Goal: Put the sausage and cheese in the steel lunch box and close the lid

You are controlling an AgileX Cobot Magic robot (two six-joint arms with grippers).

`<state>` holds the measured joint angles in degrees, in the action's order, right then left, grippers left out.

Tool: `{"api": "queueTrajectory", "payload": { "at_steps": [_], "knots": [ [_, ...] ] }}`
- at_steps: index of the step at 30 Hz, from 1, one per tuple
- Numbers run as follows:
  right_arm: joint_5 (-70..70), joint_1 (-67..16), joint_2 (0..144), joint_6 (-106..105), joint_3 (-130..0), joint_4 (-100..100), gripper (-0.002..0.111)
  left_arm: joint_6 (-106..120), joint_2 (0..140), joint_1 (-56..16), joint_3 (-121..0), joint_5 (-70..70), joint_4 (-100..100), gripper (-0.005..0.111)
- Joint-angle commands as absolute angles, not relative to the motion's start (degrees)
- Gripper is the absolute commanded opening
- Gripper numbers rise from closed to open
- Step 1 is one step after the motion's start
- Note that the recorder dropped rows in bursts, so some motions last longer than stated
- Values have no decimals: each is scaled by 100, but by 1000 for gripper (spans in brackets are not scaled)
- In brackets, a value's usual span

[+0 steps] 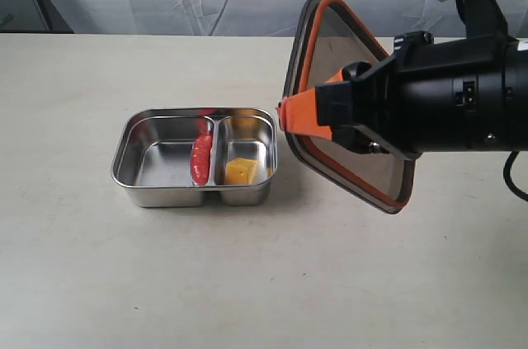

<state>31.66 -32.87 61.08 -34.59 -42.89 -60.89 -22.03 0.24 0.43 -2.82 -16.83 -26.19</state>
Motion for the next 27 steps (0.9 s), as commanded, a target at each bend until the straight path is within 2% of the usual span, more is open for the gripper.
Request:
{"api": "queueTrajectory", "payload": {
  "at_steps": [1,5,9,11,13,16,23,27],
  "knots": [
    [3237,-3261,6055,-3532,-4307,-6057,-1,-3678,0,-21,-1183,0,1362,0],
    [3212,-3261,6142,-3554,-4307,-6242,-1,-4162,206,-94,-1526,-1504,2358,0],
    [3203,-3261,6351,-4224,-4307,-7395,-1,-6334,610,-183,-1690,-1726,3734,0],
    [3264,-3261,6478,-4856,-4307,-8335,-1,-7627,920,-196,-1690,-2219,5334,0],
    [3536,-3261,6618,-5631,-4307,-9335,-1,-8582,1264,-196,-1718,-3415,7175,0],
    [3913,-3261,6803,-6355,-4307,-9995,-1,-8980,1732,-196,-1752,-5033,8673,0],
    [4023,-3261,6944,-6382,-4372,-9995,-1,-8906,1890,-286,-1766,-5016,9313,0],
    [4010,-3284,6954,-6382,-4503,-9995,-1,-9045,2020,-286,-1766,-4125,9929,0]
  ]
}}
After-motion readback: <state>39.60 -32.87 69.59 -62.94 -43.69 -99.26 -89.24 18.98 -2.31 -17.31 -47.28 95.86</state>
